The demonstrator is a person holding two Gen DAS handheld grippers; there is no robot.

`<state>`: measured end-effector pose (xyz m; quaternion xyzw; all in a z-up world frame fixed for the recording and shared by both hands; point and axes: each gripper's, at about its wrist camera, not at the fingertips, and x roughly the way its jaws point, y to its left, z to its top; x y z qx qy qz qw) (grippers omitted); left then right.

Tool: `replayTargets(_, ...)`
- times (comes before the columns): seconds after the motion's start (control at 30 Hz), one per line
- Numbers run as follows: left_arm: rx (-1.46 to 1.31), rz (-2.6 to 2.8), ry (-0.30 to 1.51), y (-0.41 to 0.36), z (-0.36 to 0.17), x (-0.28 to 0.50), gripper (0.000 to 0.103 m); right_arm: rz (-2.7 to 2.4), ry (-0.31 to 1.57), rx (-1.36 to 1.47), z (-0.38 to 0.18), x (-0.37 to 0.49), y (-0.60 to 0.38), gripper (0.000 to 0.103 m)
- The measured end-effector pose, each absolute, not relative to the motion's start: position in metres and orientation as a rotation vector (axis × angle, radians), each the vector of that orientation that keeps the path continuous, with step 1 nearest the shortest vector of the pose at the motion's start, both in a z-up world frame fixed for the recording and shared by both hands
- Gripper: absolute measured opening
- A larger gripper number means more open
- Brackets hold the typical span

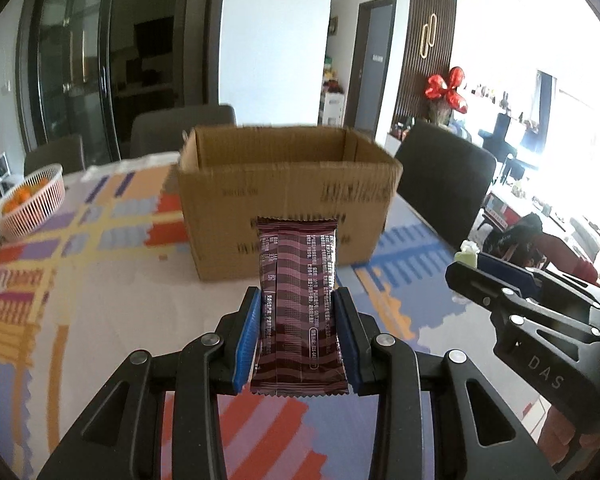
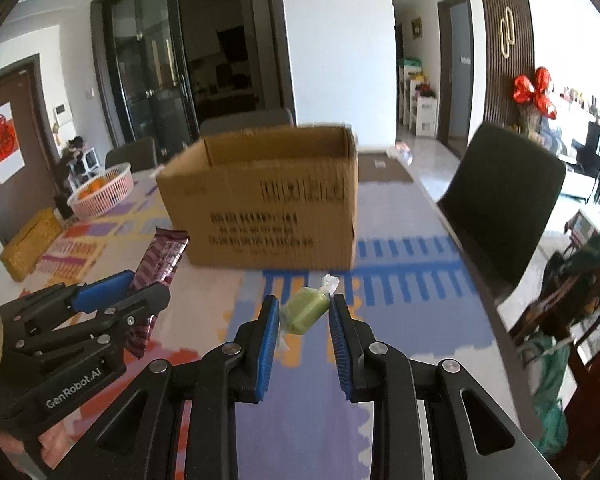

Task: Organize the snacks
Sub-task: 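Lift and carry the striped packet and pale green candy with both grippers over the box, then open both grippers to drop the striped packet and candy into the box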

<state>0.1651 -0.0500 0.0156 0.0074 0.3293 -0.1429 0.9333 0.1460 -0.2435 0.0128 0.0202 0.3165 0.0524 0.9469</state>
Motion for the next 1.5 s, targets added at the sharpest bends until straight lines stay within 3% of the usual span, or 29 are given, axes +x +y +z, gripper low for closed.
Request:
replayTargets(0.67,0.074,-0.263,0.588,-0.045,0.089,0.226,0.036,0.147,0.517,-0.041,0.089,0.203,-0.224,0.027)
replayTargets(1.1,0.131,-0.226,0.676,-0.052,0.108,0.296,0.036,0.211,0.633,-0.085,0.111,0.281,-0.219,0.027)
replayTargets(1.5,0.099,-0.231,0.834,-0.060,0.080,0.357,0.037,0.202,0.788,-0.082,0.094,0.341,-0.221,0.027)
